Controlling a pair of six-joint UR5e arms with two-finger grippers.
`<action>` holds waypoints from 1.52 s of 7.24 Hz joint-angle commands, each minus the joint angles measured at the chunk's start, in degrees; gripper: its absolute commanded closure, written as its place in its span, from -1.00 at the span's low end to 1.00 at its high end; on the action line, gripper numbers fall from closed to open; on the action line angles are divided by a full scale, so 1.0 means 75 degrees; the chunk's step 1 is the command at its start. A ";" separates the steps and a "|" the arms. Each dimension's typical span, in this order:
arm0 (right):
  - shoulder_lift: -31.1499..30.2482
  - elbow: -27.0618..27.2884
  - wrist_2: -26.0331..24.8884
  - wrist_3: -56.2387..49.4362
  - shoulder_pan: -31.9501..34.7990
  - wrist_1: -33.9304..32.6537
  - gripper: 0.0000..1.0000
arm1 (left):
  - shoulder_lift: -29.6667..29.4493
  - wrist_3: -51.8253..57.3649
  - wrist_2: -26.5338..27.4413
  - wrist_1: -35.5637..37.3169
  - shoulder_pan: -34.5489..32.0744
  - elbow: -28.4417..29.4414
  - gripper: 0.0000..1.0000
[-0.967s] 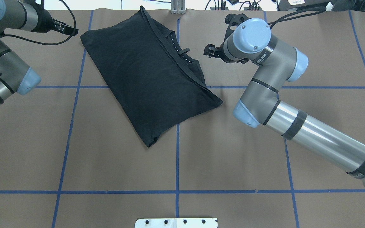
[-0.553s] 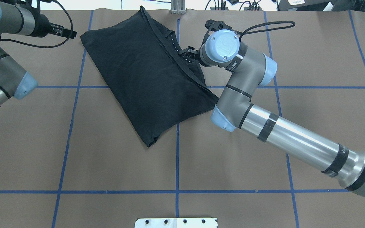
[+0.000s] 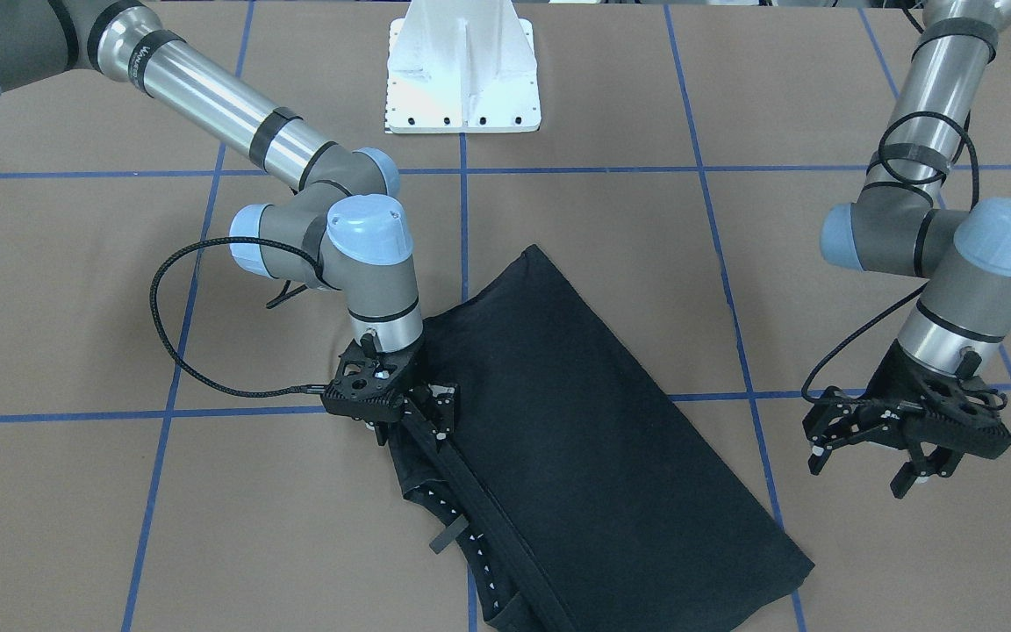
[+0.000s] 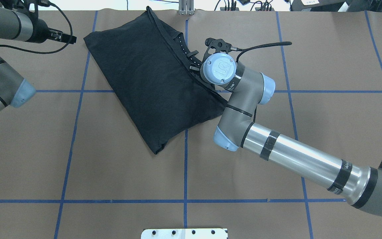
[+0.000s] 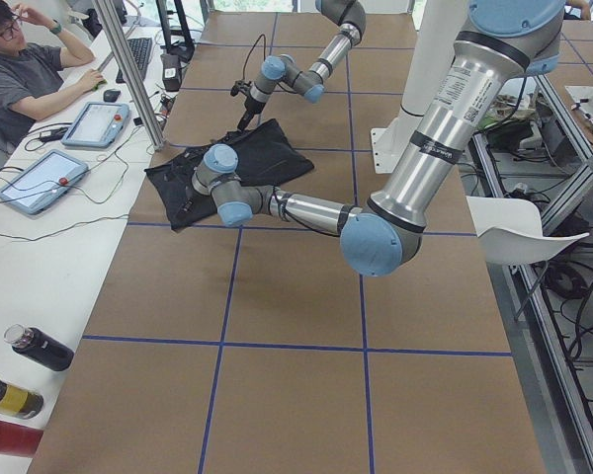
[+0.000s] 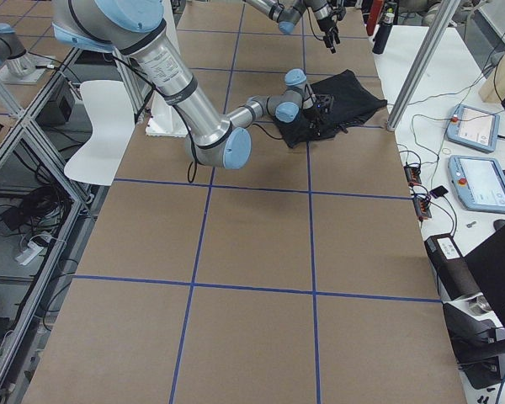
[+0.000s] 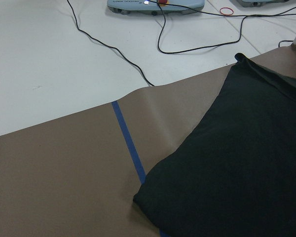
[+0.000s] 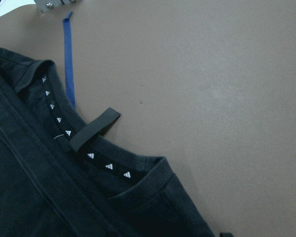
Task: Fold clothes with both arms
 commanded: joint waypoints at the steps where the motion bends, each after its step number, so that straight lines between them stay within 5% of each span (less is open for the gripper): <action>1: -0.0011 -0.0064 -0.0149 -0.0044 -0.0108 0.0020 -0.33 | 0.0007 -0.0127 -0.0012 0.0000 0.0000 -0.0012 -1.00; 4: -0.0058 -0.0135 -0.0161 -0.0429 -0.0108 0.0009 -0.15 | 0.0007 -0.0127 -0.0012 0.0000 0.0000 -0.0001 -1.00; 5: -0.0035 -0.0135 -0.0149 -0.0431 -0.0108 0.0008 0.70 | 0.0007 -0.0127 0.0000 -0.0012 0.0000 -0.0001 -1.00; 6: 0.0000 -0.0123 -0.0149 -0.0442 -0.0096 0.0008 1.00 | 0.0007 -0.0127 -0.0012 -0.0012 0.0000 -0.0001 -1.00; 9: 0.0024 -0.0006 -0.0114 -0.0735 -0.0085 0.0008 1.00 | 0.0019 -0.0127 0.0000 0.0000 0.0000 -0.0036 -1.00; 11: -0.0441 0.0798 -0.0067 -0.0700 -0.0108 -0.0085 1.00 | 0.0007 -0.0150 -0.0012 0.0000 0.0000 -0.0047 -1.00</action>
